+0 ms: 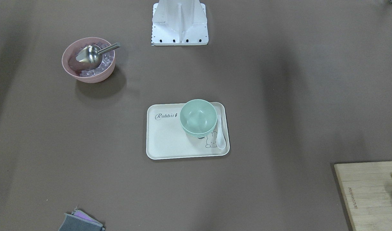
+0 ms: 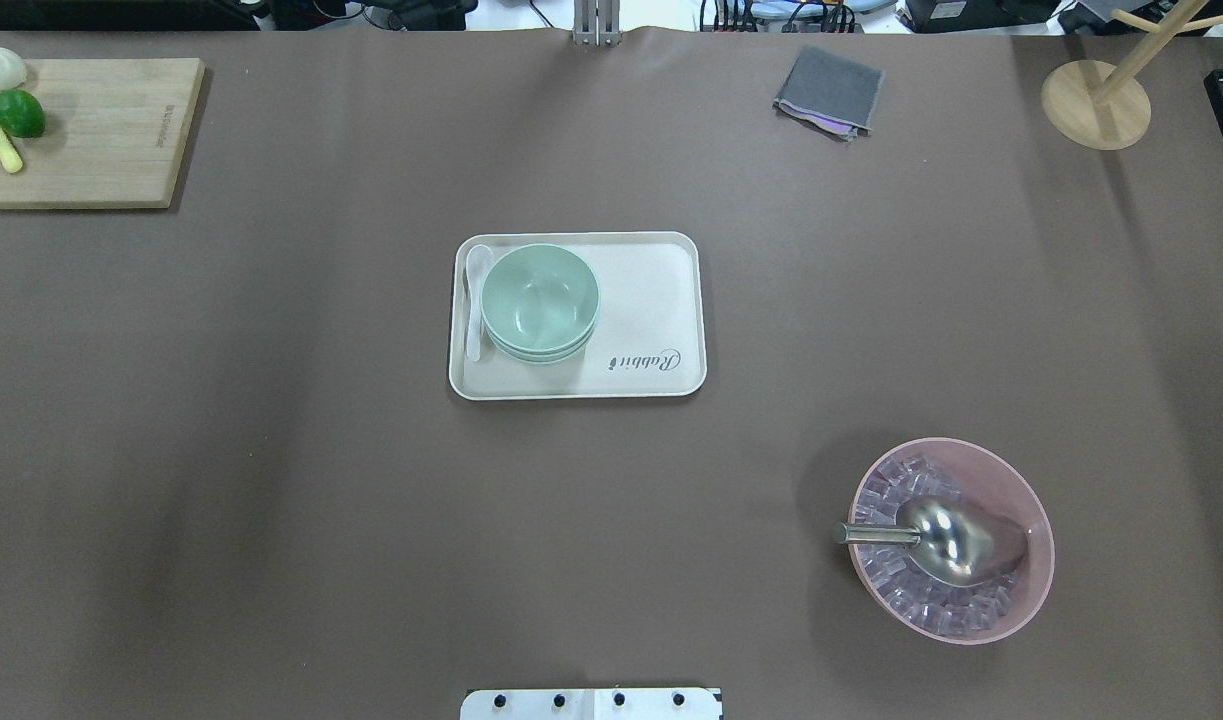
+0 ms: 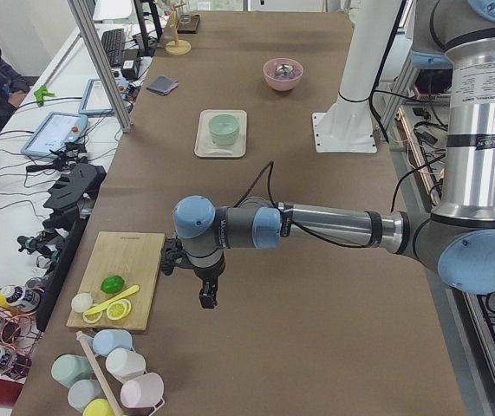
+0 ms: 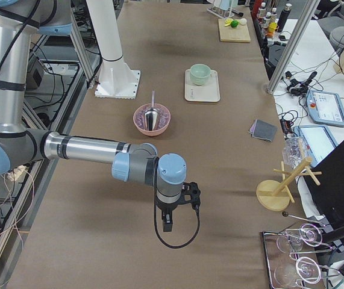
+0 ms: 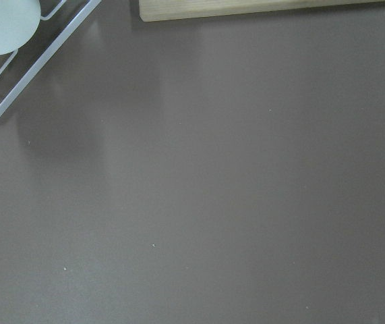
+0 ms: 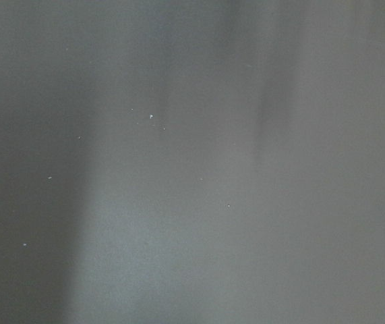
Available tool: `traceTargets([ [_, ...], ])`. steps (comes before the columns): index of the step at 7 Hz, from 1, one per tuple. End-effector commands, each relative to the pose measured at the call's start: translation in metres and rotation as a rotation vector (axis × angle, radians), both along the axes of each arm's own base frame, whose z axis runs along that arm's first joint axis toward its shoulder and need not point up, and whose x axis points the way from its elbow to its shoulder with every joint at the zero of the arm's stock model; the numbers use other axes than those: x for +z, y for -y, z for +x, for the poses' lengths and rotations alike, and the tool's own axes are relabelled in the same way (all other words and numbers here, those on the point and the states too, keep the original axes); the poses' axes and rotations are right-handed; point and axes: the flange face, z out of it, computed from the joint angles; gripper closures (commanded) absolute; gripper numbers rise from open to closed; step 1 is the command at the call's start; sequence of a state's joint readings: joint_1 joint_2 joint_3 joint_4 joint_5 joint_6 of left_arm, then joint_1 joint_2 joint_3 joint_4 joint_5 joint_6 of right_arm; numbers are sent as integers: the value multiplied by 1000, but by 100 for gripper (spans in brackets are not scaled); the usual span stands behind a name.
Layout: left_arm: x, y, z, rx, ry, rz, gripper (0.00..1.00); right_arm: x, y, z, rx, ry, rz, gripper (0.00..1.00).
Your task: Stack green bowls together
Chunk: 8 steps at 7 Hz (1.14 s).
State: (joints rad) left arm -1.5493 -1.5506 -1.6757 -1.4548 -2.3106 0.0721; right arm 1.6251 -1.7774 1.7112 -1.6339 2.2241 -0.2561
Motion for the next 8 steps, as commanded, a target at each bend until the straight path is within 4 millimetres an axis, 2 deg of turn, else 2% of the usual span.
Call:
traceTargets([
  [1, 7, -11, 0, 3, -3, -9, 2, 8, -2, -1, -1, 6, -17, 0],
  [8, 8, -12, 0, 3, -2, -12, 2, 19, -4, -12, -14, 52, -42, 0],
])
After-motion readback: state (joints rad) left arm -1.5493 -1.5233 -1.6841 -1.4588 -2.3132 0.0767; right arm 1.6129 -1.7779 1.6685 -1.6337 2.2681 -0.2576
